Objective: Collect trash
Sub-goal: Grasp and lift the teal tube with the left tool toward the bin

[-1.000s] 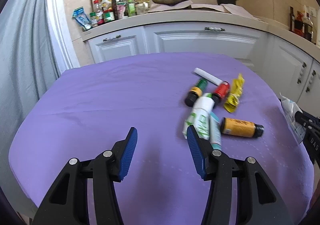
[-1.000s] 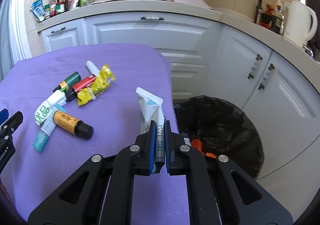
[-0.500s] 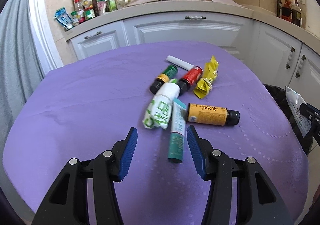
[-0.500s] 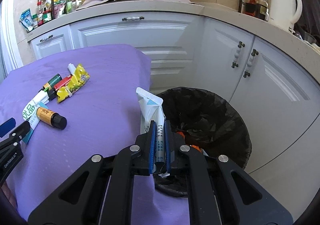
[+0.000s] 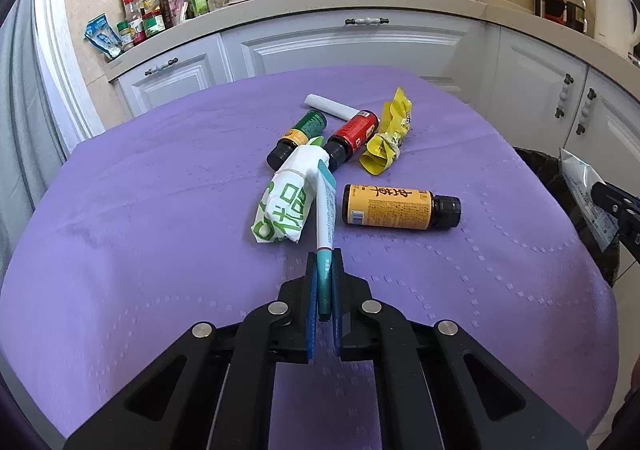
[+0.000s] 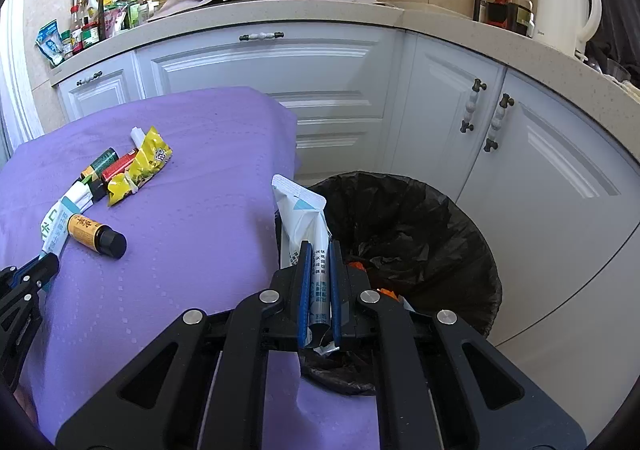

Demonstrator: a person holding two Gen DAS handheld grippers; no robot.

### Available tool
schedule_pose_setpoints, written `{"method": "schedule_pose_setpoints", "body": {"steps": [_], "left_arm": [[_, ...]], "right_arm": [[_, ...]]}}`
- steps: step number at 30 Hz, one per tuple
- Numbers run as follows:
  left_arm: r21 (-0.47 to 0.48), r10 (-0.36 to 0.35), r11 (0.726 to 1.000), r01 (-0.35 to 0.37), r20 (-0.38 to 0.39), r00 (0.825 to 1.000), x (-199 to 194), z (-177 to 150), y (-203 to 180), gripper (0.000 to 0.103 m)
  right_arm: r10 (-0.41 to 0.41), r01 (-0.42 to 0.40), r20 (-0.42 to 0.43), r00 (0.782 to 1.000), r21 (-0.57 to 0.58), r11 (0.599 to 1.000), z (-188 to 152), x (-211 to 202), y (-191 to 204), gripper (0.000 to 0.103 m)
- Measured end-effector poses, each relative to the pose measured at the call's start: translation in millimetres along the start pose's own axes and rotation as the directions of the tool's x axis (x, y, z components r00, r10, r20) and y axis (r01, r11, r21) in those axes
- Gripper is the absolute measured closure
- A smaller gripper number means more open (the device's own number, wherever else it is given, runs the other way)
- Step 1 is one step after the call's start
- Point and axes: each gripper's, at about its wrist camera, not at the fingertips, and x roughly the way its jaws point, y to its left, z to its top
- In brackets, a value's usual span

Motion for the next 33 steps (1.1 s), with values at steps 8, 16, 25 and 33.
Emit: {"method": "schedule_pose_setpoints", "body": {"steps": [8,16,25,33], "left_arm": [[0.001,-0.016,1.0,0.016,0.058,0.998,-24,4,2,0.096],[0.009,-0.053,0.999,0.052,0.136,0.989,-41,26,-7,0.096],[0.036,-0.123,0.992,0.118,0.18,0.976,-42,48,-36,0.096],[0.095,-0.177,0.983,0.16,0.204,0.963,-39,63,-75,0.096]], "right_arm": [[-0.015,0.015,0.034,0.999,0.014,1.0,3,-11,-7,0.094],[-0.071,0.069,0.069,0.995,0.034,0.997,11,-22,-25,0.094],[-0.145,0.139,0.097,0.985,0.067,0.988,17,-29,-50,0.094],[-0.18,0.171,0.102,0.978,0.089,0.981,19,-27,-69,0.094]]}}
